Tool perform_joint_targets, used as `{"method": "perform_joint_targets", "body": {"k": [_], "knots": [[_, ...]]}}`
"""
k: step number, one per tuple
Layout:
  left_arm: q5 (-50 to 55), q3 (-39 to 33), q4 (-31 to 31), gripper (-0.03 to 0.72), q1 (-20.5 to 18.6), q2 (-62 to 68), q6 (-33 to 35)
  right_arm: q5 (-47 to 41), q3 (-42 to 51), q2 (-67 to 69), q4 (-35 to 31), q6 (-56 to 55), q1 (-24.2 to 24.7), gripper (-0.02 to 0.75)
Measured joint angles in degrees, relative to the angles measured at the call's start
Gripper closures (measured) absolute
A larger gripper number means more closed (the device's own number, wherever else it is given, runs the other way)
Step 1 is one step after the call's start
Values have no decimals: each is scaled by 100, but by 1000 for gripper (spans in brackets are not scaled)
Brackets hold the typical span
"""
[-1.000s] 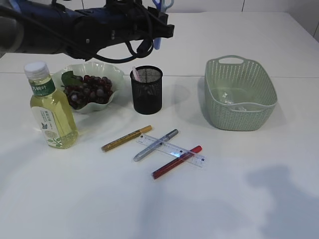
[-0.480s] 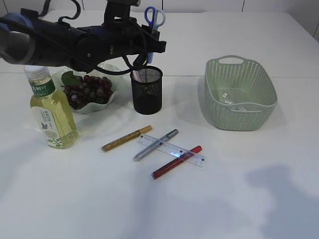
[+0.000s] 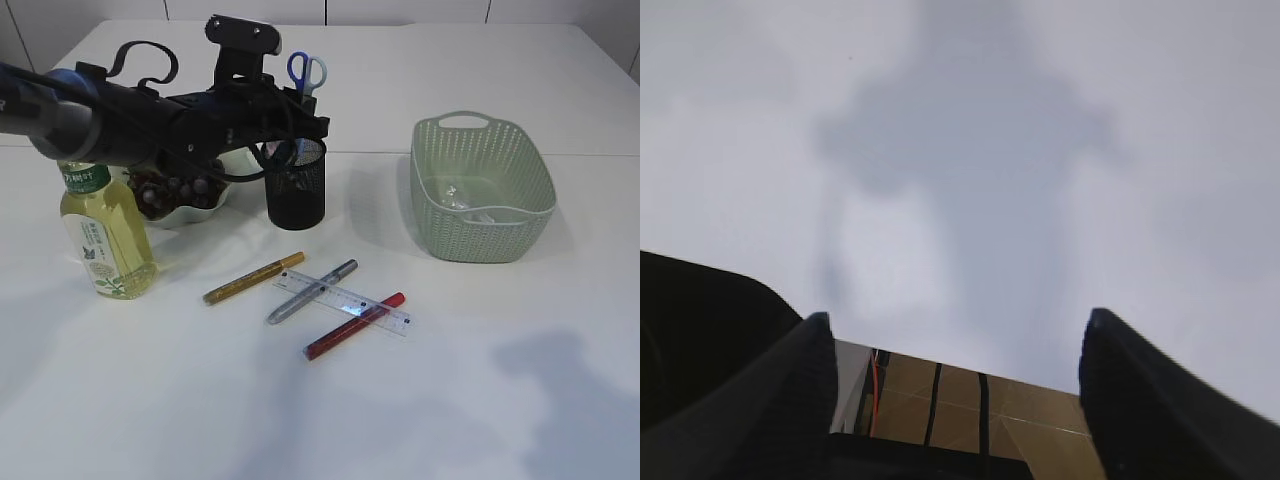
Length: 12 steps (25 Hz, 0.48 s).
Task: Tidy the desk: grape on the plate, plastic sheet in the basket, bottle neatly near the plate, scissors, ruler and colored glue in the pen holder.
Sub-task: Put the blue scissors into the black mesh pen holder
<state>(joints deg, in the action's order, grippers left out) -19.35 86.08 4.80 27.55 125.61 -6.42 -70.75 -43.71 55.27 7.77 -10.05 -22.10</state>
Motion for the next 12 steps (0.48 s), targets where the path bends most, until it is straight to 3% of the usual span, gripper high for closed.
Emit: {"method": "perform_joint_targets", "body": {"k": [12], "knots": [[-400, 0, -143, 514, -21, 274, 0, 0, 0, 0, 21, 0, 0, 155]]}}
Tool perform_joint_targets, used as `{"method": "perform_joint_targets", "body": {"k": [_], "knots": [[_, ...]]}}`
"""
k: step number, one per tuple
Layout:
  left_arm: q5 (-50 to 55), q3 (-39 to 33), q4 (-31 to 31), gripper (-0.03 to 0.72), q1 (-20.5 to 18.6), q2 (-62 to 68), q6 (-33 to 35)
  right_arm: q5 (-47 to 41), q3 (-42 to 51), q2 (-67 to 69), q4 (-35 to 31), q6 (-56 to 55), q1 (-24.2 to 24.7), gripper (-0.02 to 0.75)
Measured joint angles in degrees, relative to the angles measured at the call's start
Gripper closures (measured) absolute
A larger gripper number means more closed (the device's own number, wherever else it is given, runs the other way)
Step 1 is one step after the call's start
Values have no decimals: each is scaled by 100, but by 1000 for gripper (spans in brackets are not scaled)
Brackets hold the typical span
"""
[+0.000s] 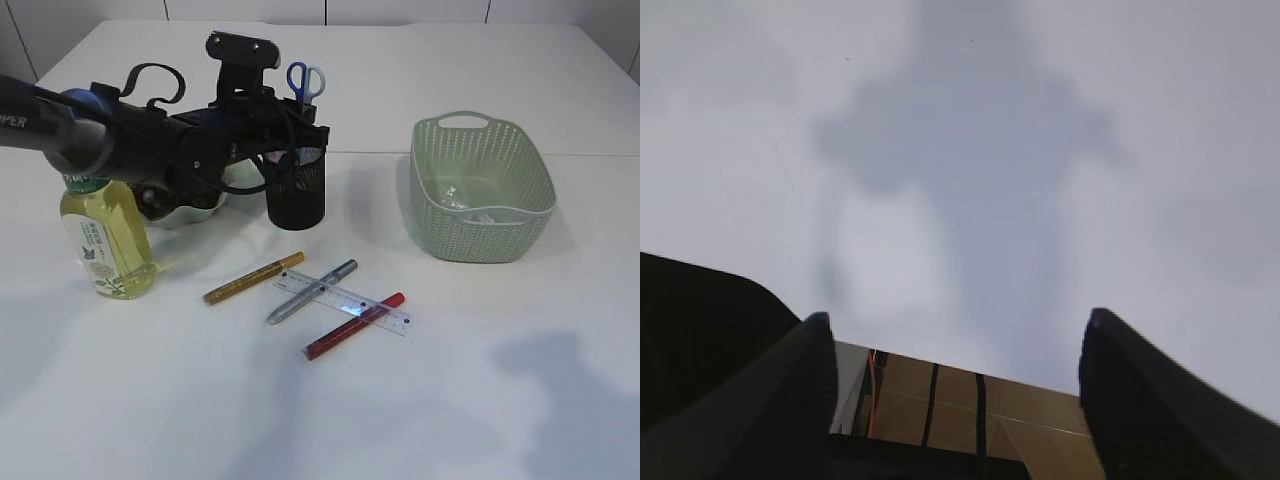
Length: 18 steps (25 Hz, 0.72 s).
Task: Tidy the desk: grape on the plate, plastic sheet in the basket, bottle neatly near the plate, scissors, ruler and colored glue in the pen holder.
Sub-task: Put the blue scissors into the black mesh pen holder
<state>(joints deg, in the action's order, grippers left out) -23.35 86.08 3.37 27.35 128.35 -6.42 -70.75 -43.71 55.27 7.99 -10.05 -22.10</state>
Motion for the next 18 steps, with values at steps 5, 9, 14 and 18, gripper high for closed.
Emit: {"method": "perform_joint_targets", "body": {"k": [5, 9, 14, 18], "knots": [[-66, 0, -47, 513, 0, 20, 0, 0, 0, 0, 0, 0, 0, 155], [-106, 0, -61, 510, 0, 20, 0, 0, 0, 0, 0, 0, 0, 155], [-117, 0, -61, 491, 0, 20, 0, 0, 0, 0, 0, 0, 0, 155], [-43, 0, -61, 461, 0, 20, 0, 0, 0, 0, 0, 0, 0, 155]]}}
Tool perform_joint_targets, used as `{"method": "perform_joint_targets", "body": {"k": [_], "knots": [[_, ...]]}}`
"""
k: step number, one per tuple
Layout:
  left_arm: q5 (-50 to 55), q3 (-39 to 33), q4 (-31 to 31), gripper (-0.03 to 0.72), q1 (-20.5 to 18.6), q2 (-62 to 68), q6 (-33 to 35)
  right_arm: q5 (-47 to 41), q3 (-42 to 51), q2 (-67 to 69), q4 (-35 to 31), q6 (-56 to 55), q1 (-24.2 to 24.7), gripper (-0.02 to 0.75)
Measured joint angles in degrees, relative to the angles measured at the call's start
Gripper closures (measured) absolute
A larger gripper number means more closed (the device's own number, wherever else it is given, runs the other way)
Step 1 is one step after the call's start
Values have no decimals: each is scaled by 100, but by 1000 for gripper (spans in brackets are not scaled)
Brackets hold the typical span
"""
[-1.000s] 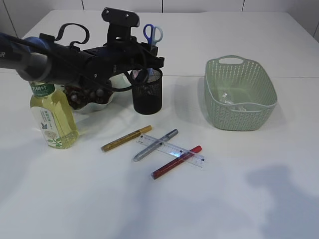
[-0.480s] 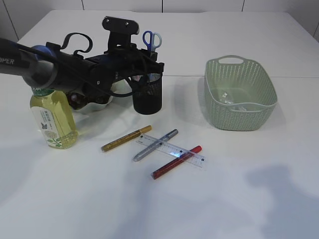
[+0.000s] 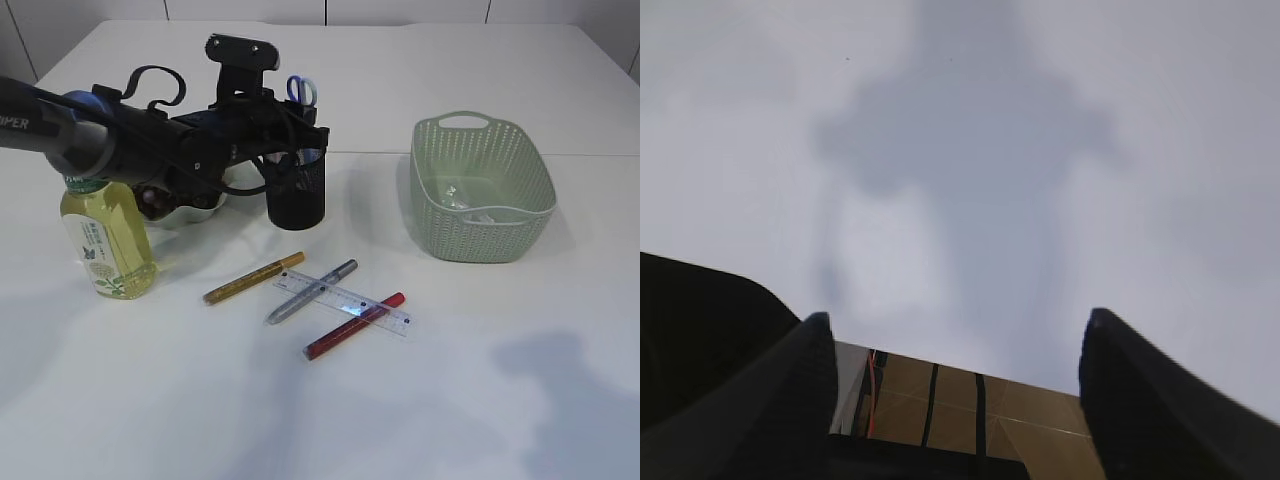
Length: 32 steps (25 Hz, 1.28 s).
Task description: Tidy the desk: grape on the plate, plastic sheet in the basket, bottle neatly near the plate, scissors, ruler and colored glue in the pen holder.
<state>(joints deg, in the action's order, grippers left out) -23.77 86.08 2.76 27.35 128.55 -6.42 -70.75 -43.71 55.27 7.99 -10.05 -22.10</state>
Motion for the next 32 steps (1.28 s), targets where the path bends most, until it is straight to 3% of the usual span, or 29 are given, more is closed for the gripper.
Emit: {"method": "perform_joint_targets", "body": {"k": [9, 19, 27, 32], "knots": [[577, 0, 0, 448, 0, -129, 0, 0, 0, 0, 0, 0, 0, 155], [2684, 0, 0, 448, 0, -1445, 0, -4, -311, 0, 0, 332, 0, 155], [5214, 0, -276, 447, 0, -2988, 0, -13, -434, 155, -239, 522, 0, 155], [7231, 0, -498, 447, 0, -3807, 0, -17, -964, 642, -546, 785, 0, 155]]}}
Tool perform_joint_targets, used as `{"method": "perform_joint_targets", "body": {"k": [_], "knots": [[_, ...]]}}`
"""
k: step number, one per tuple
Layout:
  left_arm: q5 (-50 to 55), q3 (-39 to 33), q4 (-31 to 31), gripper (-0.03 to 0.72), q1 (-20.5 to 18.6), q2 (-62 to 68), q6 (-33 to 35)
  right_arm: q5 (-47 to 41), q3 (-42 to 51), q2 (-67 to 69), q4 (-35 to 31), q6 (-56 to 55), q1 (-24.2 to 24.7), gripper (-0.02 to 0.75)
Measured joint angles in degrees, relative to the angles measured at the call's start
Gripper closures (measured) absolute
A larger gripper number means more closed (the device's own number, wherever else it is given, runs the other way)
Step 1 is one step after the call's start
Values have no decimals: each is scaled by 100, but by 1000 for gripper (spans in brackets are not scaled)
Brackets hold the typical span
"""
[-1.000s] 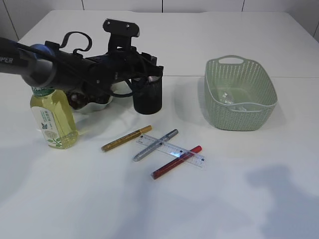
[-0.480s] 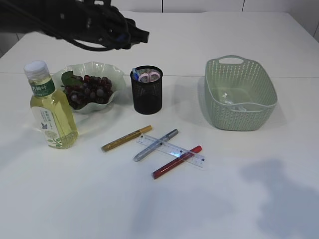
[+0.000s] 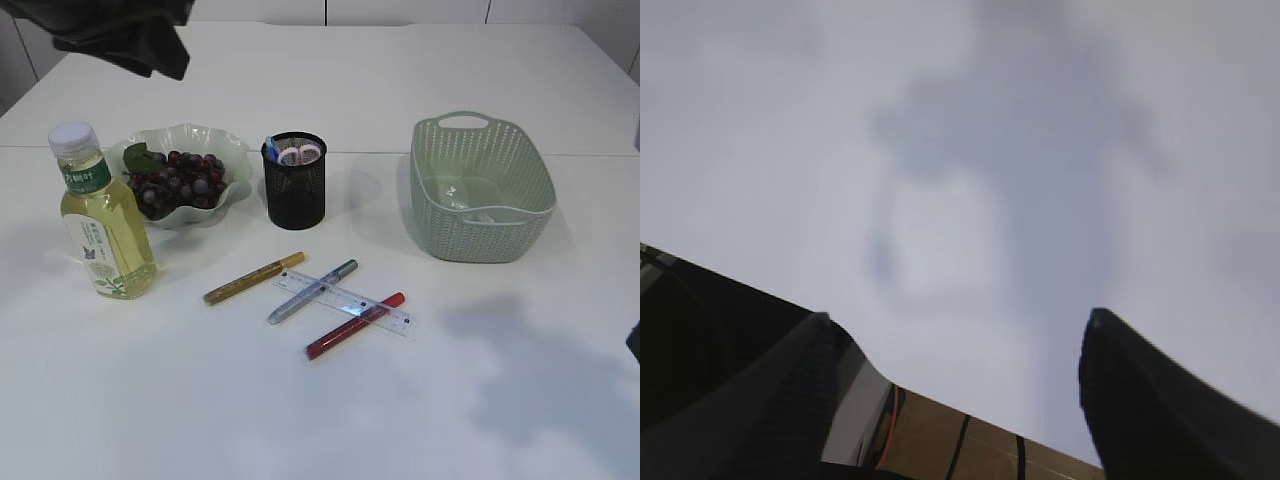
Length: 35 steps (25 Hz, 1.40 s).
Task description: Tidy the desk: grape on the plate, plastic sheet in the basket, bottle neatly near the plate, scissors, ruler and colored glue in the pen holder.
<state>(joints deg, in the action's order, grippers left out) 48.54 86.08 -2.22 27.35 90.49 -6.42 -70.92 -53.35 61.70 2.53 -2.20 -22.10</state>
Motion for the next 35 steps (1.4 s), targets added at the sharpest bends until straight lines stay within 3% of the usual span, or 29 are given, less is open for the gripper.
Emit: {"method": "perform_joint_targets", "body": {"k": [5, 11, 18, 25, 35], "knots": [[1306, 0, -39, 446, 0, -728, 36, 0, -558, 660, -354, 372, 0, 155], [2176, 0, -39, 440, 0, -1405, 59, 0, -1287, 1634, -845, 1062, 0, 155], [2328, 0, -39, 377, 0, -1926, 62, 0, -2486, 2882, -997, 1480, 0, 155], [2373, 0, -39, 363, 0, -2136, 62, 10, -3556, 4023, -1222, 2083, -23, 155], [2384, 0, -26, 355, 0, -2180, 71, 38, -3834, 4643, -1479, 2409, -230, 155]]}}
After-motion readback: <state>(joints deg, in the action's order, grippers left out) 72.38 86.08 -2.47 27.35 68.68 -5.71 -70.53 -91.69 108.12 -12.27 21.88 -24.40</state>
